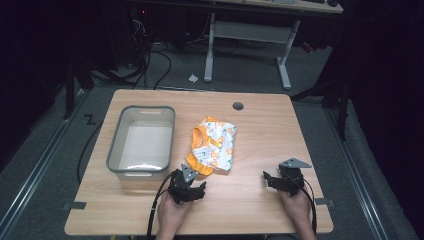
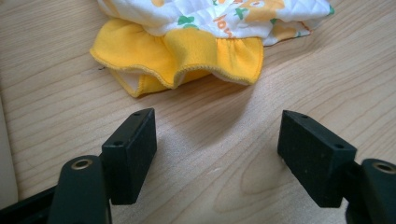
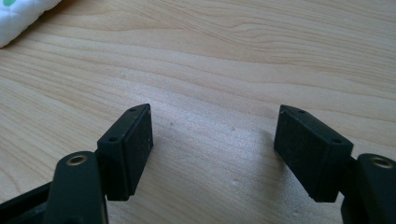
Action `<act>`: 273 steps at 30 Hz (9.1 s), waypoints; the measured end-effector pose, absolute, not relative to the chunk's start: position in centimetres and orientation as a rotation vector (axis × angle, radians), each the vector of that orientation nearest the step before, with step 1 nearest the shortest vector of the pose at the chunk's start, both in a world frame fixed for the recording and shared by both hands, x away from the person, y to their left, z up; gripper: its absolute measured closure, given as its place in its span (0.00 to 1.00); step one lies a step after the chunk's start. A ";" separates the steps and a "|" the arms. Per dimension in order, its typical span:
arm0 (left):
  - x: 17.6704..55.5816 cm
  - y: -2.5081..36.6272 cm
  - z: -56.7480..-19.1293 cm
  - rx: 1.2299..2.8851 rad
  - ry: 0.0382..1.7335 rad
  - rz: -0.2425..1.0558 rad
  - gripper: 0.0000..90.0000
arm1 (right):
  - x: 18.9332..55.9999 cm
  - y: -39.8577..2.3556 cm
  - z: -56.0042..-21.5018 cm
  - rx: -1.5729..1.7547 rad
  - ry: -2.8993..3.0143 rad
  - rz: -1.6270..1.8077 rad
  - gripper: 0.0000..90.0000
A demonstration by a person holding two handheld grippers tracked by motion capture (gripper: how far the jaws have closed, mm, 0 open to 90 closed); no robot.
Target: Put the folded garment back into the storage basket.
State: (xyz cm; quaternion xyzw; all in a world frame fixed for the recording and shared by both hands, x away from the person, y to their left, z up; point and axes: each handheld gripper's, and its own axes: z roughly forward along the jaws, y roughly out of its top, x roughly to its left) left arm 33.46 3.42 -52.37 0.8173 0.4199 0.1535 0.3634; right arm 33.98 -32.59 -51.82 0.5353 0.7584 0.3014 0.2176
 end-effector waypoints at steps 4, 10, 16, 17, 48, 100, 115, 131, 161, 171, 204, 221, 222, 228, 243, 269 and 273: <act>33.4 3.4 -52.4 2.106 1.079 0.402 0.32 | 34.0 -32.6 -51.8 1.482 2.100 0.835 0.32; 33.4 3.3 -52.4 2.107 1.078 0.404 0.32 | 34.0 -32.6 -51.8 1.483 2.101 0.835 0.32; 33.4 3.3 -52.4 2.107 1.078 0.404 0.32 | 34.0 -32.6 -51.8 1.483 2.100 0.835 0.32; 33.4 3.3 -52.4 2.107 1.078 0.404 0.32 | 34.0 -32.6 -51.8 1.483 2.100 0.835 0.32; 33.3 3.3 -52.1 2.092 1.096 0.413 0.35 | 34.0 -32.6 -51.8 1.481 2.101 0.834 0.32; 37.7 1.5 -44.5 2.093 1.067 0.406 0.35 | 34.0 -32.6 -51.8 1.477 2.106 0.836 0.32; 41.3 0.4 -43.9 2.104 1.120 0.421 0.34 | 34.0 -32.6 -51.8 1.478 2.106 0.837 0.31; 44.5 -0.6 -44.5 2.132 1.195 0.396 0.30 | 34.0 -32.6 -51.8 1.477 2.106 0.837 0.32; 48.5 -0.3 -49.4 2.120 1.390 0.311 0.29 | 34.0 -32.5 -51.8 1.475 2.107 0.836 0.32; 48.7 -0.7 -50.5 2.178 1.391 0.304 0.29 | 34.0 -32.6 -51.8 1.475 2.108 0.836 0.32; 47.8 -1.8 -50.1 2.150 1.301 0.198 0.81 | 34.0 -32.5 -51.8 1.474 2.109 0.836 0.32; 46.4 -1.2 -47.3 2.080 1.202 0.173 0.82 | 34.0 -32.5 -51.8 1.474 2.109 0.835 0.31; 46.3 -1.1 -47.0 2.074 1.194 0.172 0.82 | 34.0 -32.5 -51.8 1.474 2.109 0.835 0.32; 45.5 -0.7 -45.7 2.050 1.155 0.182 0.82 | 34.0 -32.5 -51.8 1.475 2.109 0.836 0.31; 44.0 -0.2 -43.6 2.028 1.090 0.200 0.82 | 34.0 -32.5 -51.8 1.474 2.109 0.836 0.32; 43.0 2.7 -41.1 1.970 1.073 0.192 0.82 | 34.0 -32.5 -51.8 1.471 2.110 0.836 0.32; 42.9 3.0 -40.9 1.957 1.076 0.197 0.82 | 34.0 -32.5 -51.8 1.471 2.110 0.836 0.32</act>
